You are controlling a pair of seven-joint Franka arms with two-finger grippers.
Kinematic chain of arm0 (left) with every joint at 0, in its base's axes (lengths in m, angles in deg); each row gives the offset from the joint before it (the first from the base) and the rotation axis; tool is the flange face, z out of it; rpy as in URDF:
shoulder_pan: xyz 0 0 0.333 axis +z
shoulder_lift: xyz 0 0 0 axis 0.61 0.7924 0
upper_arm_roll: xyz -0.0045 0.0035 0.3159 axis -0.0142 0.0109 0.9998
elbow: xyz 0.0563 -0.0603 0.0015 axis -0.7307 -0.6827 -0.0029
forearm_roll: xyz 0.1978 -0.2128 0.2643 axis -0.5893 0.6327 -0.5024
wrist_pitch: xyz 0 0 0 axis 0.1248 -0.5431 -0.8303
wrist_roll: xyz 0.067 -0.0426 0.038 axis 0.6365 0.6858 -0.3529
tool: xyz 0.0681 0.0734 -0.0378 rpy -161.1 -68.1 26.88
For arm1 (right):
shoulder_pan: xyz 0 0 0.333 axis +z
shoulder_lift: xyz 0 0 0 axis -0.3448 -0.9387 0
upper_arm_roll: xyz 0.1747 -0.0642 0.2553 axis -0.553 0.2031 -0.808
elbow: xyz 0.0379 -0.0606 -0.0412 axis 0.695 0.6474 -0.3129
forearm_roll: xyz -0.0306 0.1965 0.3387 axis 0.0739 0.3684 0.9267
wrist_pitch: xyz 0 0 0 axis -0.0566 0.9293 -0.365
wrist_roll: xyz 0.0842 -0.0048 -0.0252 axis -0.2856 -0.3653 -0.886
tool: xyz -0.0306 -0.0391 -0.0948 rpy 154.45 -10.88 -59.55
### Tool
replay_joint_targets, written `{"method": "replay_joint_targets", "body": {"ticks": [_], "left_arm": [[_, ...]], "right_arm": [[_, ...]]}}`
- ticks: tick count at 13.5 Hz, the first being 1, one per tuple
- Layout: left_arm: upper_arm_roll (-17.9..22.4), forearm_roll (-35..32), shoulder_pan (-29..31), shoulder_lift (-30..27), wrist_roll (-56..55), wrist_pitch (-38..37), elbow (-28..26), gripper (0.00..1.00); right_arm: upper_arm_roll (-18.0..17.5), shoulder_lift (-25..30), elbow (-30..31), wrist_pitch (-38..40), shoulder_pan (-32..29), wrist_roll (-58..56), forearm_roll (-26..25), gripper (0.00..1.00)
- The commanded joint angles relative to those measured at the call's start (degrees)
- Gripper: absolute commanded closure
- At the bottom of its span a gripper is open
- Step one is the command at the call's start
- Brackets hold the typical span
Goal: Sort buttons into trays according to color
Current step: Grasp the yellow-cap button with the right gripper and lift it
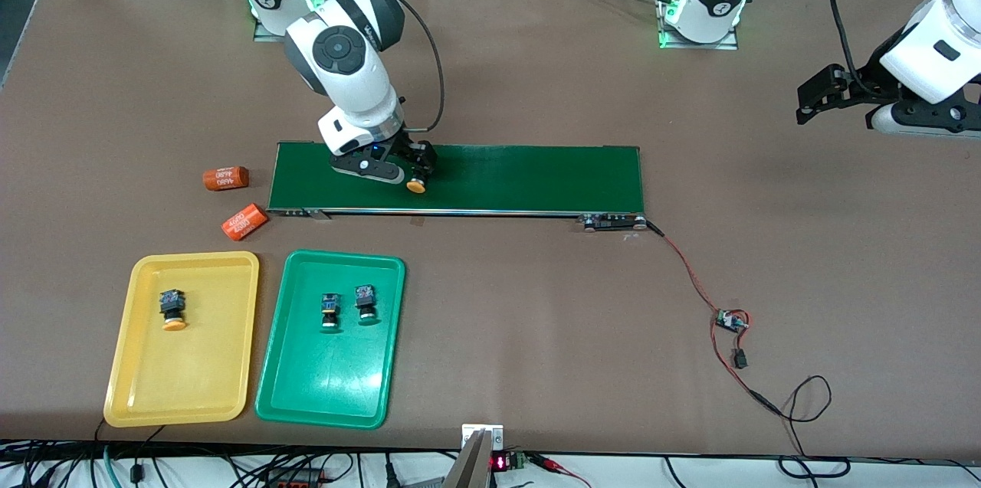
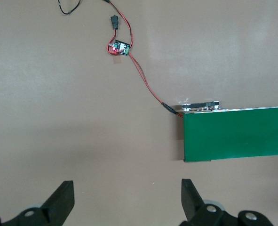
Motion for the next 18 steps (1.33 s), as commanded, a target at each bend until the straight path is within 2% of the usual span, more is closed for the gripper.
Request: {"method": "replay_joint_targets", "body": {"ticks": [1, 5, 8, 10, 11, 14, 15, 18], "left_arm": [[0.4, 1.0, -0.4, 0.6, -0.1, -1.4, 1.6, 0.0], [0.4, 1.0, -0.4, 0.6, 0.0, -1.4, 1.6, 0.0], [-0.2, 1.0, -0.4, 0.6, -0.2, -1.4, 1.6, 0.0], [-0.2, 1.0, -0.4, 0.6, -0.2, -1.4, 1.6, 0.0], [-0.3, 1.0, -0.4, 0.7, -0.2, -1.4, 1.6, 0.0], [-0.3, 1.0, -0.4, 0.6, -0.2, -1.4, 1.6, 0.0], [-0.3, 0.7, -0.4, 0.7, -0.2, -1.4, 1.6, 0.0], [-0.4, 0.3, -0.4, 0.7, -0.3, -1.4, 1.6, 0.0]], "right_arm": [[-0.3, -2.5, 0.3, -2.4, 1.0, 0.9, -1.4, 0.0], [-0.2, -4.6, 0.8, -2.5, 0.4, 0.9, -3.5, 0.0], [0.0, -5.9, 1.2, -2.5, 0.1, 0.7, -5.6, 0.09], [0.1, -6.6, 1.2, -2.7, -0.3, 0.6, -6.5, 0.24], [0.1, -6.7, 1.2, -2.7, -0.4, 0.3, -6.6, 0.35], [1.2, -6.9, 1.1, -2.7, -1.1, -1.2, -6.7, 0.77], [2.3, -6.4, 0.6, -2.2, -1.3, -3.7, -6.7, 0.84], [5.1, -4.3, -2.8, 0.4, -3.2, -11.3, -6.5, 0.86]]}}
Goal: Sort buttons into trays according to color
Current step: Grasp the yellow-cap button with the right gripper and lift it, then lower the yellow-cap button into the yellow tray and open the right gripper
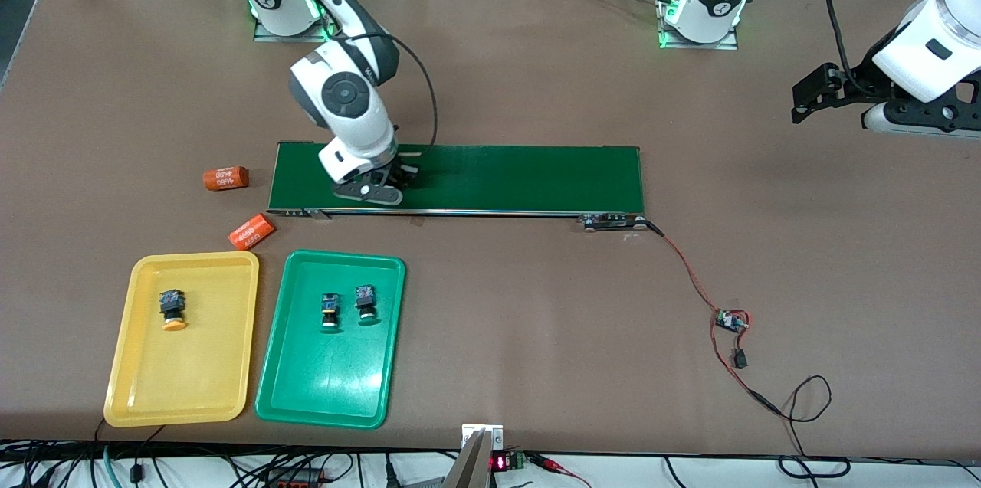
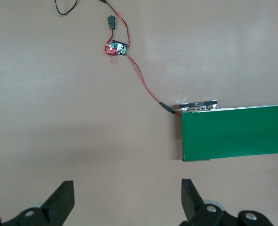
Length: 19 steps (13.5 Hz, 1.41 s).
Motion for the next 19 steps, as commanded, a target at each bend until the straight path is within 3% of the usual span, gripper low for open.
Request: {"method": "replay_joint_targets", "body": {"ticks": [1, 4, 8, 10, 15, 19], "left_arm": [[0.0, 0.3, 0.0, 0.7, -0.3, -1.4, 1.5, 0.0], [0.0, 0.3, 0.2, 0.7, -0.3, -1.5, 1.5, 0.0], [-0.1, 0.2, 0.0, 0.7, -0.3, -1.4, 1.5, 0.0], [-0.1, 0.2, 0.0, 0.7, -0.3, -1.4, 1.5, 0.0], [-0.1, 0.3, 0.0, 0.7, -0.3, -1.4, 1.5, 0.0], [-0.1, 0.3, 0.0, 0.7, -0.3, -1.4, 1.5, 0.0]], "right_arm": [[1.5, 2.4, -4.0, 4.0, -2.9, -7.9, -0.3, 0.86], [3.7, 2.7, -11.3, 11.1, -6.9, -20.1, -0.2, 0.86], [10.1, 0.6, -16.1, 11.2, -13.0, -39.2, 0.2, 0.85], [10.9, -1.7, -17.4, 10.6, -14.8, -42.9, -0.2, 0.85], [16.9, -11.8, -20.2, -7.6, -14.9, -45.3, -5.5, 0.85], [18.2, -17.8, -24.3, -12.4, -15.2, -45.7, -5.5, 0.85]]}}
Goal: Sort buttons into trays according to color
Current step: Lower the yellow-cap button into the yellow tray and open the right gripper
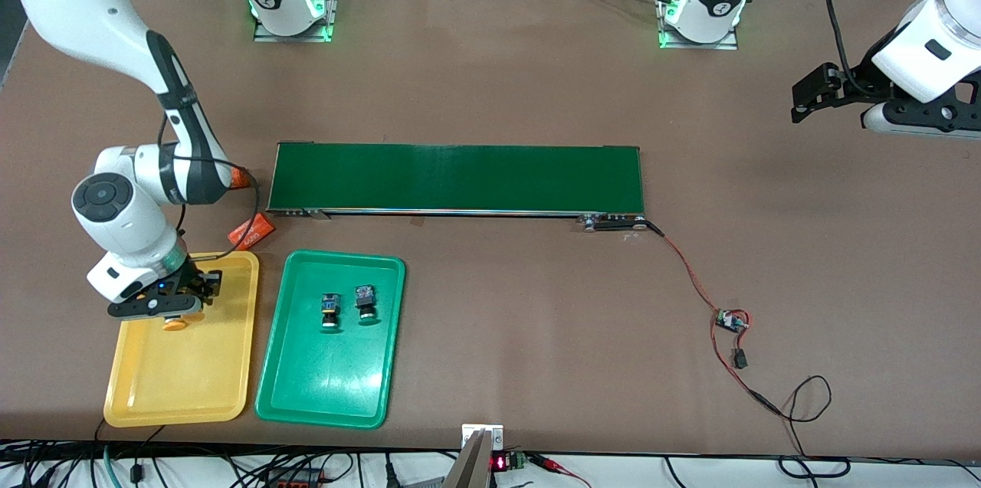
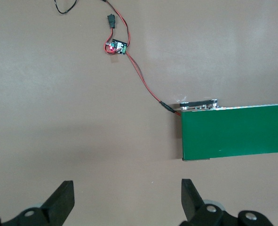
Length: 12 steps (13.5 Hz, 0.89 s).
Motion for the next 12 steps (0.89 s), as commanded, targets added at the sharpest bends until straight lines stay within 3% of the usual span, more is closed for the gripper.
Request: {"method": "replay_joint_targets", "body": {"ticks": [1, 4, 5, 6, 7, 9, 12], "left_arm": [[-0.1, 0.3, 0.0, 0.6, -0.3, -1.2, 1.5, 0.0], [-0.1, 0.3, 0.0, 0.6, -0.3, -1.2, 1.5, 0.0], [-0.1, 0.3, 0.0, 0.6, -0.3, -1.2, 1.5, 0.0], [-0.1, 0.3, 0.0, 0.6, -0.3, -1.2, 1.5, 0.0], [-0.1, 0.3, 0.0, 0.6, -0.3, -1.2, 1.5, 0.0], [-0.1, 0.3, 0.0, 0.6, -0.3, -1.2, 1.5, 0.0], [-0.1, 0.3, 0.0, 0.6, -0.3, -1.2, 1.5, 0.0]], "right_arm": [[0.1, -3.8, -3.3, -3.6, 0.0, -0.6, -0.7, 0.85], [0.2, -6.7, -3.5, -9.0, -0.2, -0.5, -0.6, 0.83], [0.2, -6.9, -3.6, -9.1, -0.3, -0.5, -0.6, 0.76], [0.2, -7.3, -3.6, -9.3, -0.2, -0.3, -0.6, 0.57], [0.2, -7.5, -3.6, -9.5, -0.2, 0.1, -0.6, 0.27], [0.1, -7.4, -3.5, -10.0, -0.1, 0.2, -0.4, 0.0], [0.1, -4.9, -2.4, -9.3, 0.0, 0.0, 0.0, 0.0]]}}
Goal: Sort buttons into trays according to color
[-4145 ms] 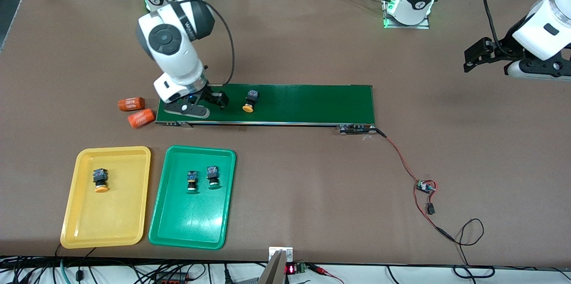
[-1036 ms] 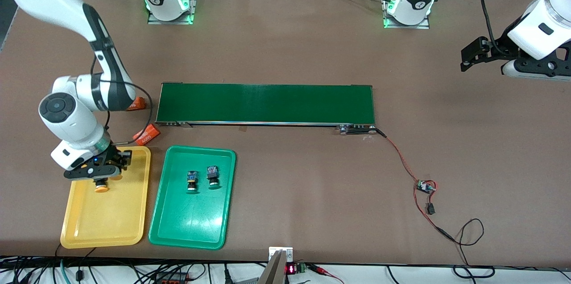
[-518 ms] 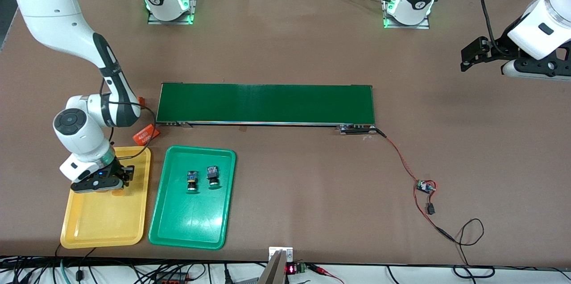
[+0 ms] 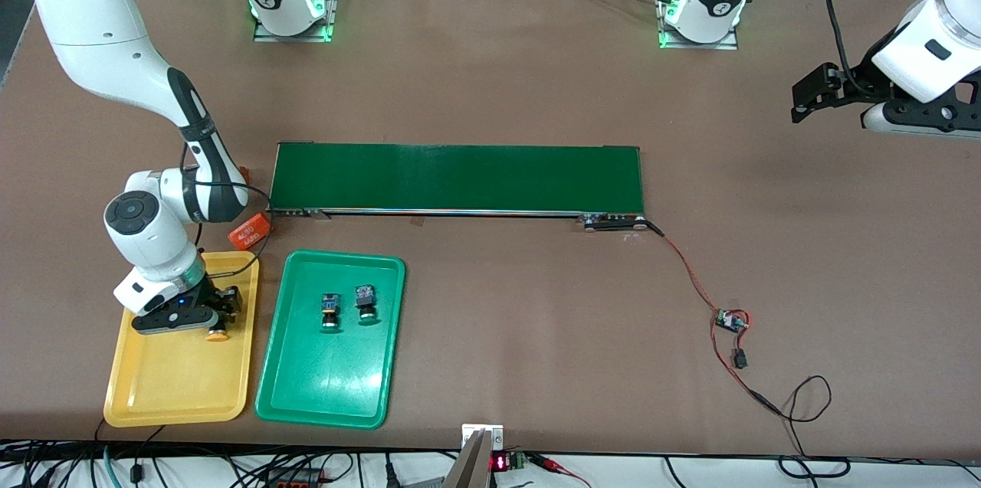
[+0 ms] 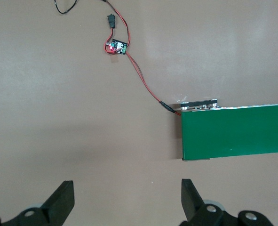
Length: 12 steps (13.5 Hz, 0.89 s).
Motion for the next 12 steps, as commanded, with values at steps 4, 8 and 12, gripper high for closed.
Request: {"method": "replay_joint_targets", "body": {"ticks": [4, 8, 12], "left_arm": [[-0.1, 0.3, 0.0, 0.6, -0.3, -1.3, 1.5, 0.0], [-0.1, 0.3, 0.0, 0.6, -0.3, -1.3, 1.5, 0.0], [-0.1, 0.3, 0.0, 0.6, -0.3, -1.3, 1.5, 0.0]], "right_arm": [[-0.2, 13.2, 6.0, 16.2, 0.0, 3.5, 0.1, 0.0], [-3.5, 26.5, 6.3, 41.2, -0.1, 4.9, 9.0, 0.0], [-3.5, 36.4, 6.2, 55.0, -0.1, 4.4, 13.9, 0.0]]}}
